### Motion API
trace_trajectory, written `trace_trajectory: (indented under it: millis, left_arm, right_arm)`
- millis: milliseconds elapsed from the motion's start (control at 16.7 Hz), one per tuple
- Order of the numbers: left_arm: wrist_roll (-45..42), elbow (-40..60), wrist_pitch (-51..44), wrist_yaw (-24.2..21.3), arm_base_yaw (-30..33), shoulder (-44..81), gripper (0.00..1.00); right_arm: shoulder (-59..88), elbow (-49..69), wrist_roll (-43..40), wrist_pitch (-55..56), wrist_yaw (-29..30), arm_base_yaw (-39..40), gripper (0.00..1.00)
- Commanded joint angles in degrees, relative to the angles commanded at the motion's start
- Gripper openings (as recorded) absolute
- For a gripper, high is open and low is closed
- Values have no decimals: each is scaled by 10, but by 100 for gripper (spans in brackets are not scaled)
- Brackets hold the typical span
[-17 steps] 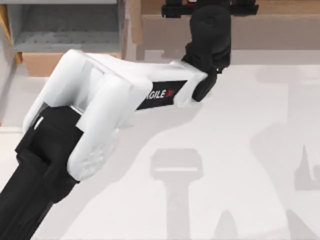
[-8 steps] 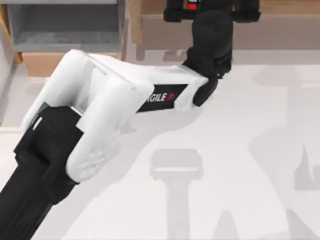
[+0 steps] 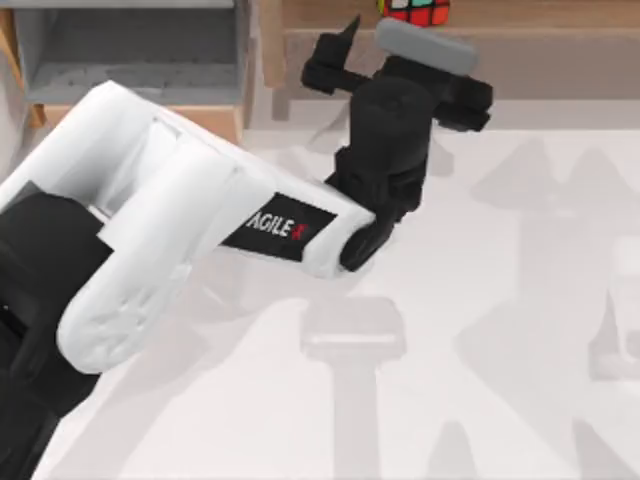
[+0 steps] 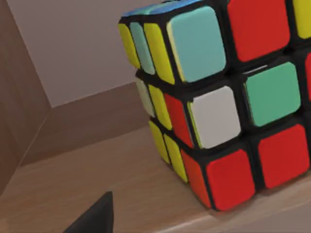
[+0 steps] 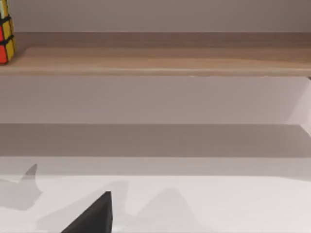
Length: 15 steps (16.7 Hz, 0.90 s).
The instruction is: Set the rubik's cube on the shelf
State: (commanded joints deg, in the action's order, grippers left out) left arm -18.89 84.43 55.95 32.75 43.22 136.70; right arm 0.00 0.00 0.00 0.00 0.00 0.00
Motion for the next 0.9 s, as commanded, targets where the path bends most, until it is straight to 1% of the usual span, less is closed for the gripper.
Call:
trace_trajectory:
  millis: [240, 420, 660, 900]
  left_arm:
    - [-69, -166, 32, -41, -51, -74, 100]
    - [-130, -287, 65, -86, -105, -132, 100]
    - [-222, -442, 118, -167, -195, -200, 100]
    - [-323, -584, 175, -270, -305, -259, 100]
  right_arm:
    - [0, 0, 0, 0, 0, 0, 100]
    - [0, 0, 0, 0, 0, 0, 100]
    - [0, 0, 0, 0, 0, 0, 100]
    - [0, 0, 0, 0, 0, 0, 100]
